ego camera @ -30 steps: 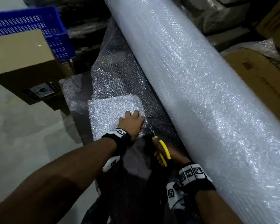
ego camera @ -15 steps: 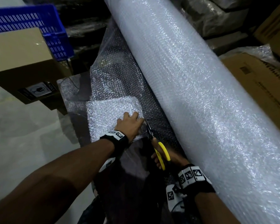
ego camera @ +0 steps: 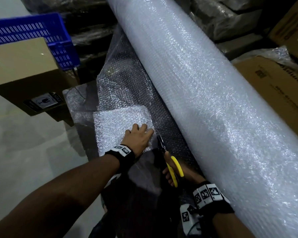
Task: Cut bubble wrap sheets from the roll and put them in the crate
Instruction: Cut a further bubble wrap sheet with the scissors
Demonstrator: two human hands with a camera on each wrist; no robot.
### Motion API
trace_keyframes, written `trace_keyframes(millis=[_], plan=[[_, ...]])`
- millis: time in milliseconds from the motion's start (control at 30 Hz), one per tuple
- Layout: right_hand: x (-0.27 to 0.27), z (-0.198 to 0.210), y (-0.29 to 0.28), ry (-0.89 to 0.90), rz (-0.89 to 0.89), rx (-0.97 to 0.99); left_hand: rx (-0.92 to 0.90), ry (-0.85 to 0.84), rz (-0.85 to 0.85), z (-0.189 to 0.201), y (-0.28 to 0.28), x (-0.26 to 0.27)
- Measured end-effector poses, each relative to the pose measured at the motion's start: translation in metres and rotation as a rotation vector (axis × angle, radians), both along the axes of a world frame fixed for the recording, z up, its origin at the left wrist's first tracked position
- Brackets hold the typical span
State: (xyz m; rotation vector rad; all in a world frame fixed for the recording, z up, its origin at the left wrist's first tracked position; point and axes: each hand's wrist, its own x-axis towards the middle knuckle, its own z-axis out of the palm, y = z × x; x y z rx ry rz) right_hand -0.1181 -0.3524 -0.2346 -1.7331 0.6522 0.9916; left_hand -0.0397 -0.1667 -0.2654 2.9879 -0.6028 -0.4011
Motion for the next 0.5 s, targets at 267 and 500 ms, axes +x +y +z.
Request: trace_keyframes(millis=[267, 500], plan=[[0.008, 0.003, 0.004, -0.012, -0.003, 0.012, 0.090, -0.020, -0.132, 0.000, 0.003, -0.011], [0.000, -0.003, -0.002, -0.146, -0.065, -0.034, 0.103, -0.015, -0.139, 0.001, 0.003, -0.012]])
